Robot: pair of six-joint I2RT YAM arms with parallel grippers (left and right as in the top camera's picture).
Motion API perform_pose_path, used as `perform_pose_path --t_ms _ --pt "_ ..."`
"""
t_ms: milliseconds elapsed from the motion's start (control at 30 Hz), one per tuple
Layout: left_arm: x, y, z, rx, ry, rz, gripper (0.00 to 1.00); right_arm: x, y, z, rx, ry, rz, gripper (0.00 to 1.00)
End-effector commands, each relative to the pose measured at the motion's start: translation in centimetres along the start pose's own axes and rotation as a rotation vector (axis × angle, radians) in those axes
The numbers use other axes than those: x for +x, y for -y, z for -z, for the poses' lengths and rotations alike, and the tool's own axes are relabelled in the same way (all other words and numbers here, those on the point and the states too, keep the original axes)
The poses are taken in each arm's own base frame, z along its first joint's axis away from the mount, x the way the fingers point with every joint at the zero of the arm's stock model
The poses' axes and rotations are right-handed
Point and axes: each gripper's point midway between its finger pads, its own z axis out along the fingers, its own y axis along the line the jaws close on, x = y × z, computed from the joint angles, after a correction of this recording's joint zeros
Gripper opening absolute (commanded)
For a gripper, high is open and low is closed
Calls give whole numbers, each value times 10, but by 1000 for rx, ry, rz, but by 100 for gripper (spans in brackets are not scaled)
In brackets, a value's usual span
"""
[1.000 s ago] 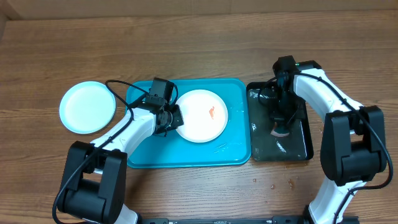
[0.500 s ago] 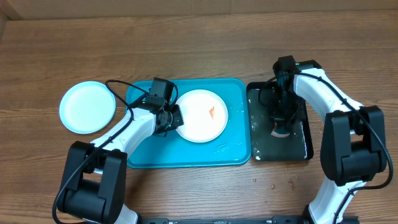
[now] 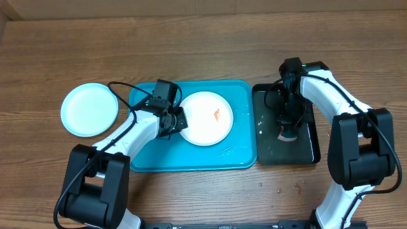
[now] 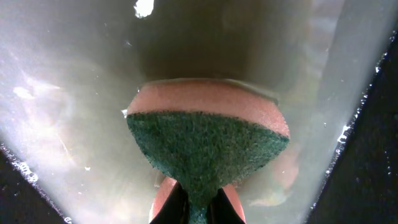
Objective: Clean dirty plates on tray and stack at the side
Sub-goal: 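Rub the green sponge in the black tray water with right gripper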
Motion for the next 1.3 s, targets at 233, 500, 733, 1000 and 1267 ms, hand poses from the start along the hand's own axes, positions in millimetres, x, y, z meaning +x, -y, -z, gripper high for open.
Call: perform_pose_path --t_ms 233,500,733,1000,1267 --pt "-7 3 6 11 16 -8 7 -11 -2 16 -16 60 2 4" --pt "-10 5 6 19 30 -9 21 -12 -3 16 -18 65 2 4" --pt "-14 6 6 27 43 -3 19 -13 -3 16 -18 70 2 4" --pt "-18 2 7 41 43 24 17 -15 -3 16 -20 78 2 7" --pt "-21 7 8 94 39 34 16 -16 -3 16 -21 80 2 8"
